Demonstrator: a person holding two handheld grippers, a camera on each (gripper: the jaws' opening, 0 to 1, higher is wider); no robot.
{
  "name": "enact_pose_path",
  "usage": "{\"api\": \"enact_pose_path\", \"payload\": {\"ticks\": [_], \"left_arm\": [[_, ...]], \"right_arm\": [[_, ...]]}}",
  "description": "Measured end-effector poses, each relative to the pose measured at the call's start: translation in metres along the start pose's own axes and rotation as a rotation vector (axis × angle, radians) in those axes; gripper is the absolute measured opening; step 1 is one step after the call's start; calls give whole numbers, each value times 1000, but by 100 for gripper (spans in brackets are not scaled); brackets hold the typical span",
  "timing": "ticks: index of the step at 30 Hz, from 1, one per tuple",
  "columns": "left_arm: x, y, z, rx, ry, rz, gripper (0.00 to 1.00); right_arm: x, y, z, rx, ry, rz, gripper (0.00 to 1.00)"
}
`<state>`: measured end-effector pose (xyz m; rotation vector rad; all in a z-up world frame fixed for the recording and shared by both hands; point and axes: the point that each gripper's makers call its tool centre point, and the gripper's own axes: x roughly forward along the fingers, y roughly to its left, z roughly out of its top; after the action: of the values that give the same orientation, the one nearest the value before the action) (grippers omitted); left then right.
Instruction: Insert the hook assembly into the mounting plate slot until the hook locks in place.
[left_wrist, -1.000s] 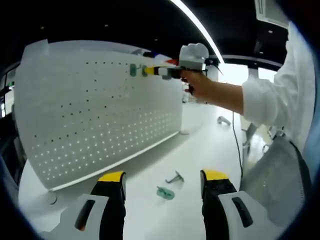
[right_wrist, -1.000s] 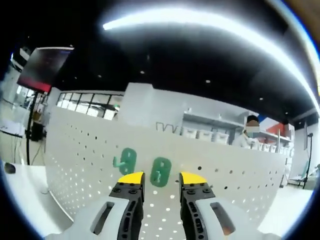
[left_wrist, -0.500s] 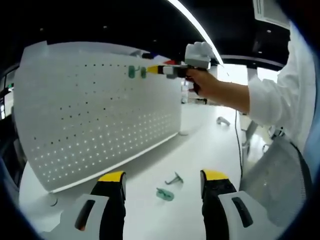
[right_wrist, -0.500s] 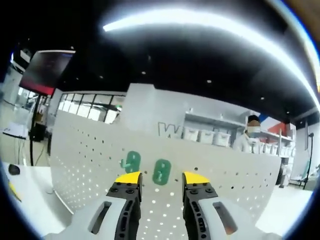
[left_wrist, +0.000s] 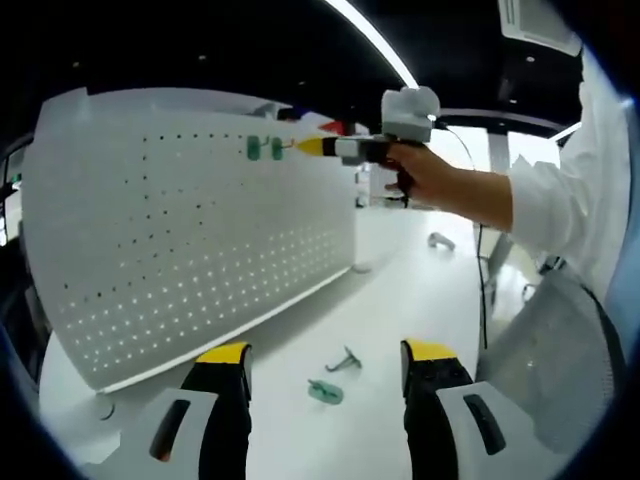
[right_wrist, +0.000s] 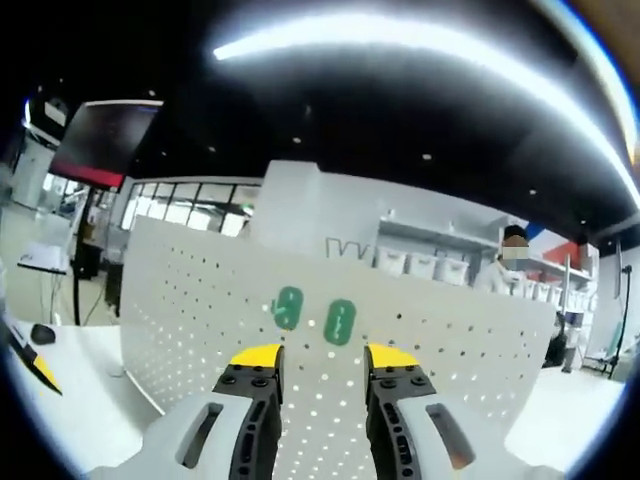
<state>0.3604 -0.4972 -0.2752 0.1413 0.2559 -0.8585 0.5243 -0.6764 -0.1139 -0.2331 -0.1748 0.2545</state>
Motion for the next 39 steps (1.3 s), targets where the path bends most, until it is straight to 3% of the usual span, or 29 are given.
{"api": "enact_pose_path", "payload": {"ticks": [27,39], "left_arm": [[2,-15,10,17,-32,-50,62],[-2,-19,13,22,-47,-63,62]], "right_arm": [[-45,48,-24,-8,93,90,31],[-60,71,-23,-30,114,120,31]]}}
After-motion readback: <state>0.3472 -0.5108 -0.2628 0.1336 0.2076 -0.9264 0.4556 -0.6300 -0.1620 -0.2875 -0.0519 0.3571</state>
